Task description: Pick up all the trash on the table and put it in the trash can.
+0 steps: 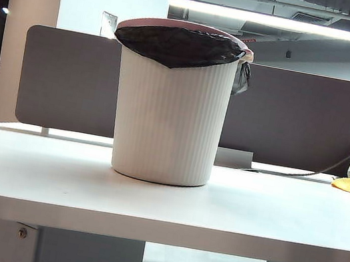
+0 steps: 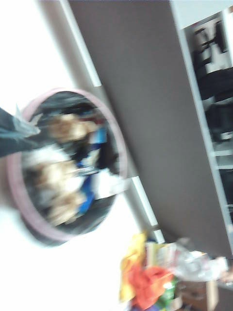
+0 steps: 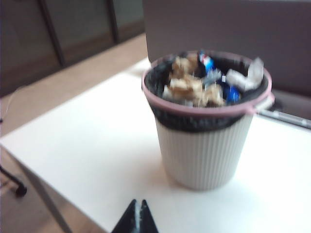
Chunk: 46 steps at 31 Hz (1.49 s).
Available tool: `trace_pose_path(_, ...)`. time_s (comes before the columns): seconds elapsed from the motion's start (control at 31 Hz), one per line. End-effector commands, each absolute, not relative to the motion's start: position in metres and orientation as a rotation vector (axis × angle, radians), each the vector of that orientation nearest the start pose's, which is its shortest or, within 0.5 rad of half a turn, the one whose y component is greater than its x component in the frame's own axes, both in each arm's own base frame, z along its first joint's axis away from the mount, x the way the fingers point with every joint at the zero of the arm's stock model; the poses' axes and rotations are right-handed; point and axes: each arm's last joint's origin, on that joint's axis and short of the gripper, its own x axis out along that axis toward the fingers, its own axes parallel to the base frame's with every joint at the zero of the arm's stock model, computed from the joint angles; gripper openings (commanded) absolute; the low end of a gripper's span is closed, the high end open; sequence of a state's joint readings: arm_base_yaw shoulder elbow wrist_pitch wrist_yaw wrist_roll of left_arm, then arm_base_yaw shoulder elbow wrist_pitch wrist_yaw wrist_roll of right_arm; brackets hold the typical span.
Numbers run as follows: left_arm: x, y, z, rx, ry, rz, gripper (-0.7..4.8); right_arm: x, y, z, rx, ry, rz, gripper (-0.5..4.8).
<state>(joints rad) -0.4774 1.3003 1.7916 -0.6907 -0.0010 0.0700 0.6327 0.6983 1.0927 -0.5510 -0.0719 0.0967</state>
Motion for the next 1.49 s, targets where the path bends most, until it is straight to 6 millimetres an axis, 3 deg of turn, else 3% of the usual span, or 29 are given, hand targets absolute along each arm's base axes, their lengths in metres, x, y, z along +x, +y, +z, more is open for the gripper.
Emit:
trace_pose_path(0.03,0.159,-0.087,0.510,0.101,0.264,-0.629,-0.06,0.086,0.067,0.395,0.051,0.189,0.733,-0.05)
trace_pose_path(0.13,0.118,-0.071,0.511,0.045,0.272,-0.802,-0.06,0.083,0.066,0.372,0.056,0.195,0.768,-0.05)
trace_pose_path(0.23,0.081,-0.052,0.503,0.044,0.235,-0.789,-0.06,0.080,0.065,0.341,0.064,0.177,0.781,-0.05)
trace_pose_path(0.42,0.016,-0.014,0.452,0.025,0.168,-0.658,-0.06,0.076,0.064,0.301,0.078,0.128,0.802,-0.05)
trace_pose_path(0.58,-0.009,0.000,0.401,-0.032,0.083,-0.630,-0.06,0.081,0.069,0.276,0.059,0.161,0.801,-0.05)
trace_pose_path(0.71,-0.002,-0.002,0.357,-0.138,0.052,-0.567,-0.06,0.087,0.075,0.251,0.061,0.153,0.814,-0.05)
trace_pose_path(0.94,0.046,-0.029,0.281,-0.254,0.121,-0.623,-0.06,0.094,0.078,0.202,0.060,0.149,0.768,-0.05)
trace_pose_path(1.13,0.076,-0.045,0.218,-0.278,0.157,-0.634,-0.06,0.093,0.078,0.172,0.044,0.204,0.763,-0.05)
trace_pose_path(1.32,0.086,-0.050,0.174,-0.280,0.227,-0.622,-0.06,0.091,0.076,0.146,0.039,0.261,0.757,-0.05)
trace_pose_path(1.49,0.087,-0.051,0.155,-0.214,0.264,-0.619,-0.06,0.092,0.075,0.144,0.031,0.276,0.728,-0.05)
